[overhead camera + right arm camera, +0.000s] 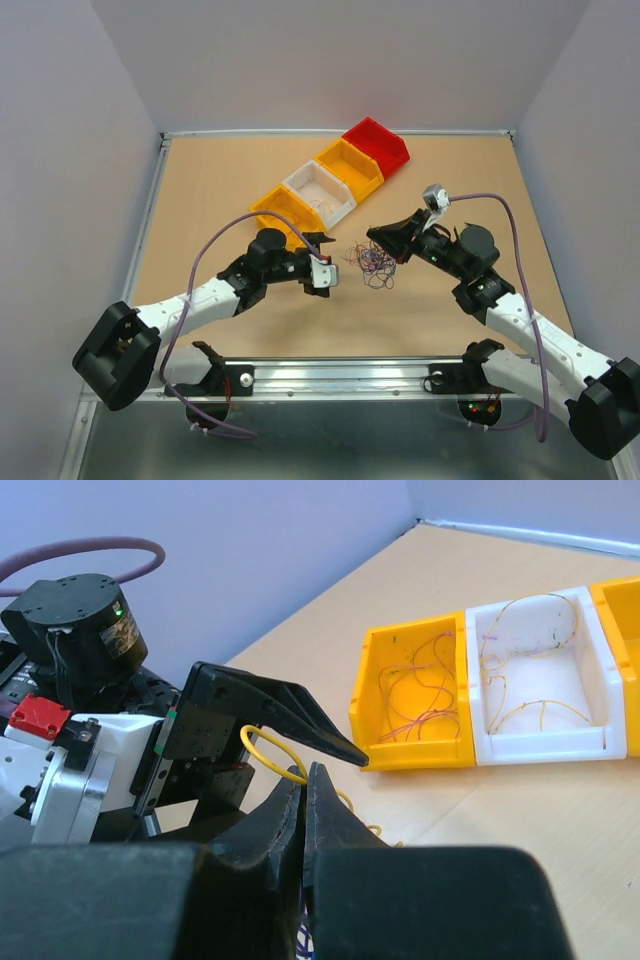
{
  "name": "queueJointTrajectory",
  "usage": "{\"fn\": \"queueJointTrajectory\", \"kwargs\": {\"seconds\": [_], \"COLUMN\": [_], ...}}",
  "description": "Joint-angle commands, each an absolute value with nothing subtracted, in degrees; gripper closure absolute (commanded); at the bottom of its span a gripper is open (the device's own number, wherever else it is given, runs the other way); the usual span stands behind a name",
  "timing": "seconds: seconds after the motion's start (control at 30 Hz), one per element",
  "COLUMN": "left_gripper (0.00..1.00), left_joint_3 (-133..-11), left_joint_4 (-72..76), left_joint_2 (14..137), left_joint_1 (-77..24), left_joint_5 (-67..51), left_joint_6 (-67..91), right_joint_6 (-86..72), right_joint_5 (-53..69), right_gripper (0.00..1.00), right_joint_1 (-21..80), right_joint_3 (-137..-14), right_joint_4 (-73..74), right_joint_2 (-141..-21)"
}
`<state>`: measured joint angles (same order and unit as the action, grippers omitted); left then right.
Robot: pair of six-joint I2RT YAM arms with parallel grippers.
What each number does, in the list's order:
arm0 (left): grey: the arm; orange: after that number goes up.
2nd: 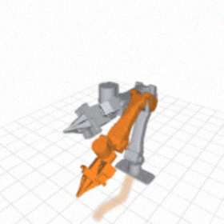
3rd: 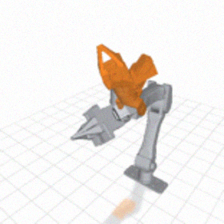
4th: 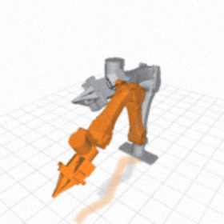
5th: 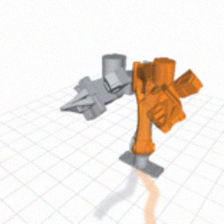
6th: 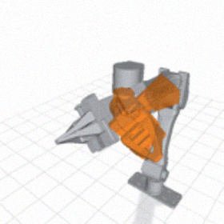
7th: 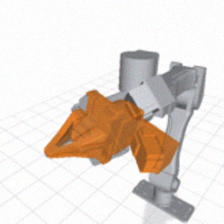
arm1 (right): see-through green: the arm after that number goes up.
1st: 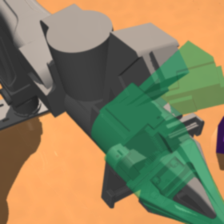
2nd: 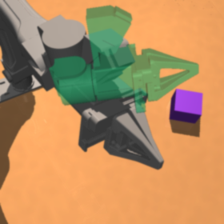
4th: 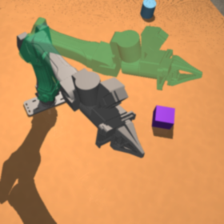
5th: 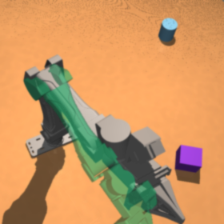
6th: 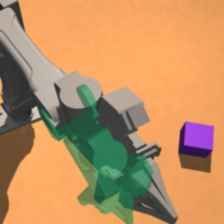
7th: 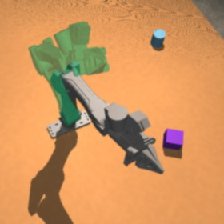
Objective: Untangle the cables
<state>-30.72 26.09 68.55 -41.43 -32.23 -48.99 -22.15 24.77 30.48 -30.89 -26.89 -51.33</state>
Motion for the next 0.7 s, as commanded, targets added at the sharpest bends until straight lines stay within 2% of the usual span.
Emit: {"fn": "queueJointTrajectory", "kwargs": {"seconds": [0.0, 0.13, 0.2, 0.23, 0.27, 0.3, 0.4, 0.43, 0.57, 0.63, 0.67], "left_gripper": [0.03, 0.04, 0.09, 0.22, 0.29, 0.45, 0.72, 1.0, 1.0, 1.0, 1.0], "left_joint_3": [-32.2, -34.2, -34.6, -35.6, -36.1, -36.9, -37.0, -36.8, -35.2, -33.9, -33.7], "left_joint_4": [28.0, 29.2, 30.1, 30.4, 30.4, 30.4, 30.2, 30.0, 29.4, 29.1, 29.2], "left_joint_2": [69.7, 73.3, 74.4, 74.9, 76.0, 76.5, 77.3, 76.9, 73.1, 69.5, 68.1], "left_joint_1": [-41.7, -41.7, -41.9, -42.3, -43.1, -43.7, -45.7, -46.1, -46.3, -46.4, -46.2], "left_joint_5": [-35.2, -35.3, -35.4, -35.2, -34.5, -34.3, -33.0, -32.5, -31.9, -29.9, -29.1], "left_joint_6": [-47.9, -46.1, -45.5, -45.2, -44.5, -44.2, -44.6, -44.9, -45.9, -45.8, -45.6], "right_joint_6": [-21.3, -21.8, -22.1, -22.5, -22.8, -23.0, -23.4, -23.3, -21.7, -19.5, -19.3], "right_joint_5": [24.8, 26.4, 27.0, 27.2, 27.8, 28.0, 28.2, 28.0, 23.9, 15.3, 6.9], "right_gripper": [0.99, 0.99, 0.99, 0.99, 0.99, 0.99, 0.99, 0.99, 0.99, 0.99, 0.99], "right_joint_1": [31.0, 30.9, 30.9, 30.9, 30.9, 30.9, 30.9, 30.9, 30.9, 31.0, 30.9], "right_joint_3": [-29.7, -29.8, -29.5, -29.4, -29.3, -29.1, -28.8, -28.7, -28.9, -29.9, -30.8], "right_joint_4": [-27.8, -28.6, -29.1, -29.6, -30.0, -30.6, -30.9, -30.9, -27.0, -17.8, -14.9], "right_joint_2": [-50.3, -50.4, -50.4, -50.5, -50.5, -50.4, -50.0, -49.9, -48.3, -46.2, -45.3]}}
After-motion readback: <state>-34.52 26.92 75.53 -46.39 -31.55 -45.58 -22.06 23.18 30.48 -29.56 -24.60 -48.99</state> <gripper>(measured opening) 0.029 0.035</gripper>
